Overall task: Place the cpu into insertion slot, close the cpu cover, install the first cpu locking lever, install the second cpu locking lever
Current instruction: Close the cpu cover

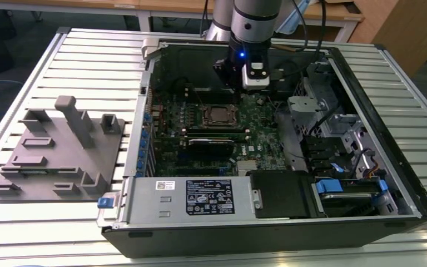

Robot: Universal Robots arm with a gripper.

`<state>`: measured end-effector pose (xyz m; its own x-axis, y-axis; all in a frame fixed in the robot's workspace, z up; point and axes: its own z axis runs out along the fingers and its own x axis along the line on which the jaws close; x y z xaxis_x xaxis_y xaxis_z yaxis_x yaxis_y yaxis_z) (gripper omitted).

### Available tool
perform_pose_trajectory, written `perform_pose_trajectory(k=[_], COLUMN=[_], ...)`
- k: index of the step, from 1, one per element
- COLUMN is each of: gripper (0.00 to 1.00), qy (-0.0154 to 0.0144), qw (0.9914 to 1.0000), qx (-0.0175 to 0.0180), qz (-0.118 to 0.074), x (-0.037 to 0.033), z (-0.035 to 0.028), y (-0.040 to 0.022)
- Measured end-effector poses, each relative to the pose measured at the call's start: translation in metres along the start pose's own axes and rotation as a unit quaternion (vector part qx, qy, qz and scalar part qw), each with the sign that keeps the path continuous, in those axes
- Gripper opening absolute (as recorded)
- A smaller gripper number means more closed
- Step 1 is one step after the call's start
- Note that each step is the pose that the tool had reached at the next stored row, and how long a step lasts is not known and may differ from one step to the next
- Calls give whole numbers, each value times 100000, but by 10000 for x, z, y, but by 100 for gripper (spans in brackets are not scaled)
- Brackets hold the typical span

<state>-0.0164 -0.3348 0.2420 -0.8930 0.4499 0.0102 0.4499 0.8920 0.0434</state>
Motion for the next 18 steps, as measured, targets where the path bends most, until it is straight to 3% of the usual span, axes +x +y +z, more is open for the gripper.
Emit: perform_pose_trajectory(k=[9,18], gripper=[11,11], qy=[125,249], qw=[99956,99834], qx=[33,62], qz=[-2952,-5751], x=[0,0], z=[0,0], y=[0,0])
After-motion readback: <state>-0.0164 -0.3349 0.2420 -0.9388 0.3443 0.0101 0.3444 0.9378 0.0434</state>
